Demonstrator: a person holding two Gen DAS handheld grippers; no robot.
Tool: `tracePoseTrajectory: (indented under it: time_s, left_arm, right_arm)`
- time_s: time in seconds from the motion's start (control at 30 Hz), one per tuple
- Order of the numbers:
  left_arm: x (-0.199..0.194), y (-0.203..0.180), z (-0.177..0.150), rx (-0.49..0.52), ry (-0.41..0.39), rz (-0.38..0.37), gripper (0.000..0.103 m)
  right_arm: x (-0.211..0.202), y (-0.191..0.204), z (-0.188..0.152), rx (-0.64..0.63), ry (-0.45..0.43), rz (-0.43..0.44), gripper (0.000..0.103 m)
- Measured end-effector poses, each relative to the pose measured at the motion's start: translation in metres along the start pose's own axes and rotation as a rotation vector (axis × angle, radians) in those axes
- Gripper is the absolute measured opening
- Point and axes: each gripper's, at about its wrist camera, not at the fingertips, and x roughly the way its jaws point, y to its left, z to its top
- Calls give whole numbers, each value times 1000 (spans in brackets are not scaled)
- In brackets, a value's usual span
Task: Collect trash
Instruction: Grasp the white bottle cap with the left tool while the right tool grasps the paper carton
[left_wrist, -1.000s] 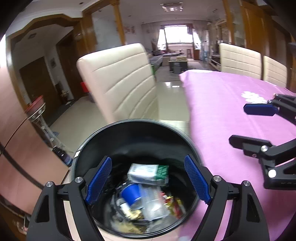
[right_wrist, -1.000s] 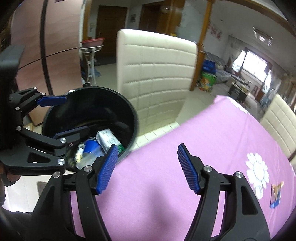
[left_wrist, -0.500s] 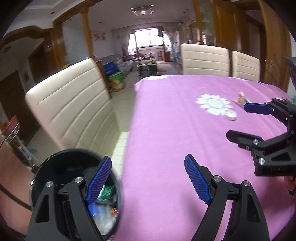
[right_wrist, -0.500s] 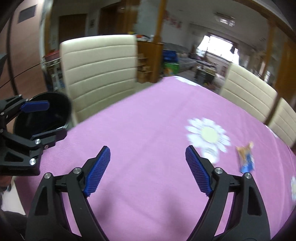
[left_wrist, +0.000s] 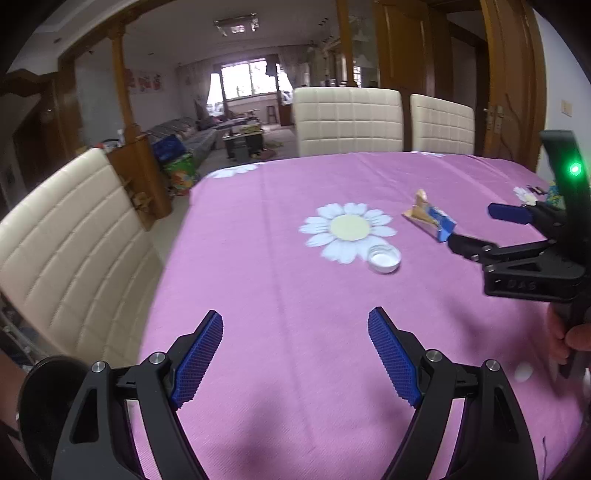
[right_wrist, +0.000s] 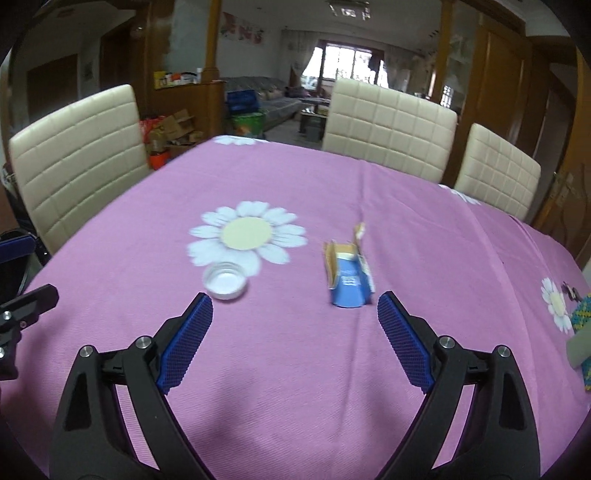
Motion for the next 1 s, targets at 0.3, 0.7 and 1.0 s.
tracePoseTrajectory:
  time_s: [0.3, 0.7, 1.0]
  left_arm:
    - [59, -34, 28, 48, 52, -131, 79]
    - [123, -78, 50, 119, 139, -84, 79]
    - [138, -70, 49, 73, 179, -98, 51]
  right_arm:
    - [66, -26, 10, 38, 108, -37, 76]
    - [76, -45, 5, 60, 136, -33, 38]
    - [67, -47, 1, 68, 128, -15, 36]
